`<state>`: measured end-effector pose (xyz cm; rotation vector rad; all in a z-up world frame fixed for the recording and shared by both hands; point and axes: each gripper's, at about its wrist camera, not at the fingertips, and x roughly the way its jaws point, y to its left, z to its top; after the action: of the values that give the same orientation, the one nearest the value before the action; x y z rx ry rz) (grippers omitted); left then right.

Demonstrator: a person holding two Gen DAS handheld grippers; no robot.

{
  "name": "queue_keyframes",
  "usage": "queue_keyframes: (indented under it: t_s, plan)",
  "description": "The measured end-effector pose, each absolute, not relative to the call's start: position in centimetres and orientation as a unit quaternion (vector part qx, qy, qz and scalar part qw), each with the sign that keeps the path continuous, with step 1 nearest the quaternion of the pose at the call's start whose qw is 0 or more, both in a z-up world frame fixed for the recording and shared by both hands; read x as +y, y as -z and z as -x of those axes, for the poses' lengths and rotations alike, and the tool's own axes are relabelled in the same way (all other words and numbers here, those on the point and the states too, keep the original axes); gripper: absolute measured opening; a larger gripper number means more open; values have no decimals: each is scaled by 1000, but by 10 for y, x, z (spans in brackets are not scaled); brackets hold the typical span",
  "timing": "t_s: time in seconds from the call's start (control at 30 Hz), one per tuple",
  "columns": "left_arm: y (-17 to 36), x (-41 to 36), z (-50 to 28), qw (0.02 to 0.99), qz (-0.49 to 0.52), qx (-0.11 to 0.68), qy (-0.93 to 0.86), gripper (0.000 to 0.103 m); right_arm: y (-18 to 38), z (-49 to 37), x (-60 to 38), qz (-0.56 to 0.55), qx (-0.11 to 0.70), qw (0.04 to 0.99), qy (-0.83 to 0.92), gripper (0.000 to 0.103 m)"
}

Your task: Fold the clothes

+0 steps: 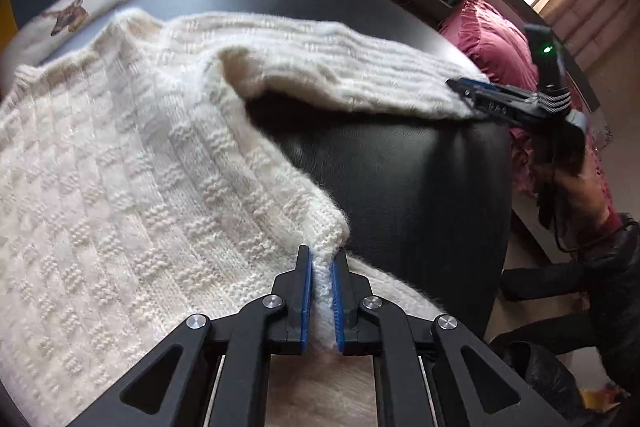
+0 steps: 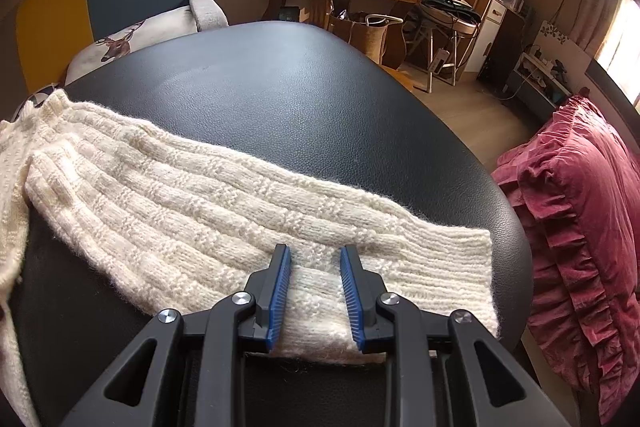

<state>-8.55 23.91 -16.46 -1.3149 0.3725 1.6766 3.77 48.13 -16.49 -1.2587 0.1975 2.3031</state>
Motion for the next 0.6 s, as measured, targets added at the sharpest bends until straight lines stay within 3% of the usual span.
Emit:
queue_keyframes:
  t_s: [0.3, 0.5, 0.6]
  plan:
    - [114, 220, 110, 482, 507, 73, -711, 24, 150, -36, 488, 459, 112, 233, -850, 26]
    - [95, 241, 167, 435, 457, 132, -764, 28, 121, -13, 452, 443, 117, 122, -881, 26]
    - [92, 270, 174, 456, 430, 192, -755, 28, 125, 3, 444, 461, 101, 120, -874, 26]
